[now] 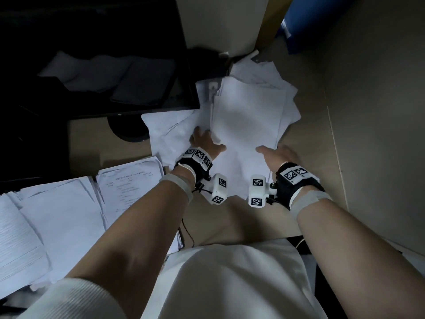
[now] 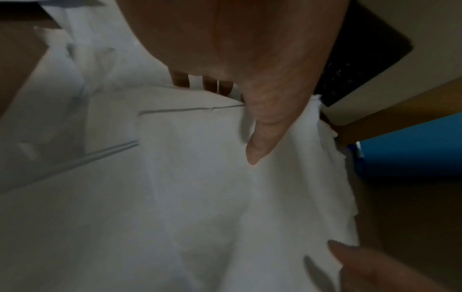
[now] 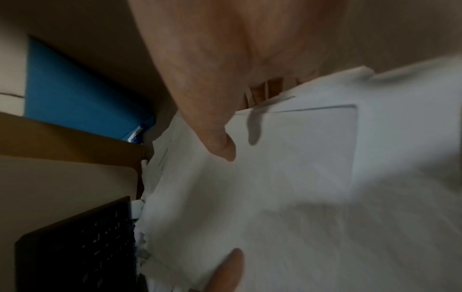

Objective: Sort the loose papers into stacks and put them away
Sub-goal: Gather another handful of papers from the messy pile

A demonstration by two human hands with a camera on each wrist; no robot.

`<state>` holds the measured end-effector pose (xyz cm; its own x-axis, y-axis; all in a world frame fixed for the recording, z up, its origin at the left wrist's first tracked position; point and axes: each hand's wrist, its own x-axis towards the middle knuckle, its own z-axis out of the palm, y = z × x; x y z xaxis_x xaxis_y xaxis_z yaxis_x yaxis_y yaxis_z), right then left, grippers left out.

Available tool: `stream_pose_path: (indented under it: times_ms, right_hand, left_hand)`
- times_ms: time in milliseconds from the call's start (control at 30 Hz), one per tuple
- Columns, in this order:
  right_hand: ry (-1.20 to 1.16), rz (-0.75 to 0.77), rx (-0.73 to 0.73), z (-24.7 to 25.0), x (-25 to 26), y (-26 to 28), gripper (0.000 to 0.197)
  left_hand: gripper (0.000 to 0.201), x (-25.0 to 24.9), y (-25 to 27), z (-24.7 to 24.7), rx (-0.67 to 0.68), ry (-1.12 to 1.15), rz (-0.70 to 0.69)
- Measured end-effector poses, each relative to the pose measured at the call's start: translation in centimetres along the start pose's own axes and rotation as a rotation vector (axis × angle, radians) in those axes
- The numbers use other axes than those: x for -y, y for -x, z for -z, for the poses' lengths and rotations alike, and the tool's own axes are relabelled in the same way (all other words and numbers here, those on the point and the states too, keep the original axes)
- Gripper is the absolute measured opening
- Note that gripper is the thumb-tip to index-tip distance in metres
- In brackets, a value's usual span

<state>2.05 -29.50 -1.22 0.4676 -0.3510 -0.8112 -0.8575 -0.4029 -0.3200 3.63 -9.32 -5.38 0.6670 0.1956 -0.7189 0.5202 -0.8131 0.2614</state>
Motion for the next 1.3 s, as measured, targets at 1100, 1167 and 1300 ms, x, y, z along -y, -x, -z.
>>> stream_pose_path:
  times_ms: [1100,1167,1300]
  right_hand:
    - [-0.516,-0.042,-0.337,2.1,-8.1,-0.7,0.016]
    - [-0.484,-0.043,-0.335,2.1,-8.6,-0.6,0.013]
    - [-0.304,-0.124,-0.290,1.0,-11.9,-3.2,0.058]
  left_hand:
    - [0.033,-4.5,3.3,-4.6,-0.294,-0.035,-0.525]
    - [0.039,-3.8,3.5,-4.9,-0.215,-0.078,-0.387]
    - [0.053,-2.6,4.2,-5.5,-0.057,-0.131,-0.263]
